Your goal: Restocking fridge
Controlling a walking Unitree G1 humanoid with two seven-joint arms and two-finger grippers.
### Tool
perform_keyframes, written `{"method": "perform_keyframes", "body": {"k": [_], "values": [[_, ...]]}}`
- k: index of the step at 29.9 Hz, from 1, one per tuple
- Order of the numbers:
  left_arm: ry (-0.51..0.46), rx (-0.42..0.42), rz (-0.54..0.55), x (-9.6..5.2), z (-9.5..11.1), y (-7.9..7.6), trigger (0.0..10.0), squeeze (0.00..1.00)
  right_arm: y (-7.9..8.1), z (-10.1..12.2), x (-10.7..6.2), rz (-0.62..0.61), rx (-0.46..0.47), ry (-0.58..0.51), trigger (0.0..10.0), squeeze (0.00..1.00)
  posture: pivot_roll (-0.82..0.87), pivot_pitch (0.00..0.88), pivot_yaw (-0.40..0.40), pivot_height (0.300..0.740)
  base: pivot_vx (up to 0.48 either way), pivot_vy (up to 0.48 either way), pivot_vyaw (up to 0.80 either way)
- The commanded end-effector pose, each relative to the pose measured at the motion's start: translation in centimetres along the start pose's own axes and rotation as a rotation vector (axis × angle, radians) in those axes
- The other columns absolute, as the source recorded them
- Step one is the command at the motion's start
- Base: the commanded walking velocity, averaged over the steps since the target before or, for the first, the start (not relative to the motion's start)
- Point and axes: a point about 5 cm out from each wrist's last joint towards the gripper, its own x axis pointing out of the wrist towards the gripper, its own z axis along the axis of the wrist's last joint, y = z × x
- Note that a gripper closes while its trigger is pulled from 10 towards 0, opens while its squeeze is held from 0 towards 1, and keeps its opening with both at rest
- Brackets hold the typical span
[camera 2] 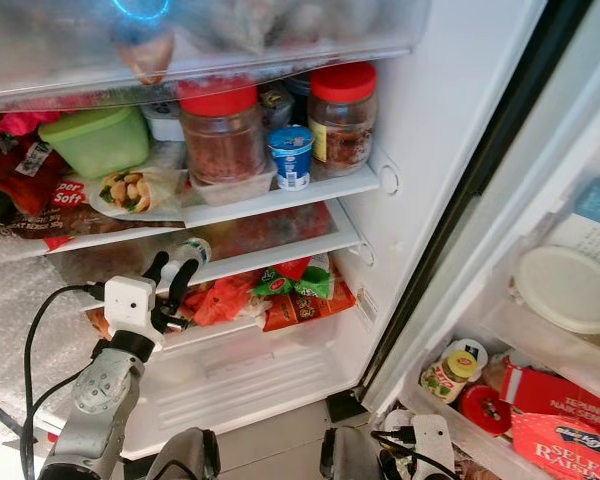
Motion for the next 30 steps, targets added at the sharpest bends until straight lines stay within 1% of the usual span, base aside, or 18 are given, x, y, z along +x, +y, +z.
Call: {"method": "perform_keyframes", "body": {"k": [1,2,3,6,9,17,22,23,24,25,27,30], "values": [[0.134,-0.043,0.018,-1.4,-2.4,0.1,10.0,0.00,0.1,-0.8,-0.1,0.012,0.017,0.038,10.0,0.00,0.01,0.123,-0.011,0.628,0.000,0.000,0.00],[0.155,-0.060,0.031,-1.5,-2.8,0.2,10.0,0.00,0.1,-0.8,-0.1,0.012,0.015,0.038,10.0,0.00,0.01,0.123,-0.011,0.628,0.000,0.000,0.00],[0.155,-0.060,0.031,-1.5,-2.8,0.2,10.0,0.00,0.1,-0.8,-0.1,0.012,0.015,0.038,10.0,0.00,0.01,0.123,-0.011,0.628,0.000,0.000,0.00],[0.213,-0.114,0.074,-1.9,-3.8,0.6,10.0,0.00,0.1,-0.8,-0.1,0.010,0.015,0.038,10.0,0.00,0.01,0.122,-0.013,0.628,0.000,0.000,0.00],[0.224,-0.139,0.099,-1.8,-4.0,0.8,10.0,0.00,0.1,-0.8,-0.1,0.010,0.014,0.040,10.0,0.00,0.01,0.122,-0.012,0.628,0.000,0.000,0.00],[0.270,-0.127,0.106,-1.1,-4.5,0.7,10.0,0.00,0.1,-0.8,-0.1,0.014,0.012,0.040,10.0,0.00,0.01,0.117,-0.009,0.628,0.000,0.000,0.00],[0.261,-0.097,0.139,0.3,-4.2,0.8,10.0,0.00,0.2,-0.8,-0.1,0.016,0.010,0.039,10.0,0.00,0.01,0.111,-0.010,0.628,0.000,0.000,0.00],[0.265,-0.094,0.154,0.8,-4.1,0.9,10.0,0.00,0.2,-0.8,-0.1,0.016,0.010,0.039,10.0,0.00,0.01,0.111,-0.010,0.628,0.000,0.000,0.00],[0.268,-0.097,0.155,1.2,-4.0,0.8,10.0,0.00,0.2,-0.8,-0.1,0.016,0.010,0.039,10.0,0.00,0.01,0.111,-0.010,0.628,0.000,0.000,0.00],[0.268,-0.097,0.155,1.2,-4.0,0.8,10.0,0.00,0.2,-0.8,-0.1,0.016,0.010,0.039,10.0,0.00,0.01,0.111,-0.010,0.628,0.000,0.000,0.00],[0.285,-0.115,0.177,2.0,-4.2,0.9,10.0,0.00,0.2,-0.7,-0.1,0.016,0.011,0.037,10.0,0.00,0.01,0.109,-0.011,0.628,0.000,0.000,0.00],[0.289,-0.124,0.185,2.4,-4.2,0.9,10.0,0.00,0.2,-0.7,-0.1,0.016,0.011,0.036,10.0,0.00,0.01,0.109,-0.012,0.628,0.000,0.000,0.00]]}}
